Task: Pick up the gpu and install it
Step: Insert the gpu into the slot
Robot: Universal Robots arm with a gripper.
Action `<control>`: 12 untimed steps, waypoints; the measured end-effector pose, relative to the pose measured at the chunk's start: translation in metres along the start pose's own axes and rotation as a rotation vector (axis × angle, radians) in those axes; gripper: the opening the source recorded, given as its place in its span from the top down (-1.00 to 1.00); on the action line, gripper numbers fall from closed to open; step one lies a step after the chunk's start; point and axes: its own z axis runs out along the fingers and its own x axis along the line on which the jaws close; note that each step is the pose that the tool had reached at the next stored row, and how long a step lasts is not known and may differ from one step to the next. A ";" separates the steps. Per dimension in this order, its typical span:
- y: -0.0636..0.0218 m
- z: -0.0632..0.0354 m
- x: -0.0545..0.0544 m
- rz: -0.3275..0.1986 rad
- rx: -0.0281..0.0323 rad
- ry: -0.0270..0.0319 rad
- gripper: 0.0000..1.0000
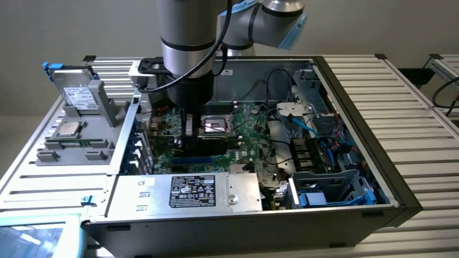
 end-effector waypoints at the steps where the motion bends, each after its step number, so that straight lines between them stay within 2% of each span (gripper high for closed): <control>1: 0.0000 0.0000 0.000 0.000 -0.0007 0.0000 0.44; 7: 0.0000 0.0011 0.001 -0.002 -0.0086 0.0004 0.44; 12: -0.0001 0.0012 0.001 -0.003 -0.0095 0.0003 0.44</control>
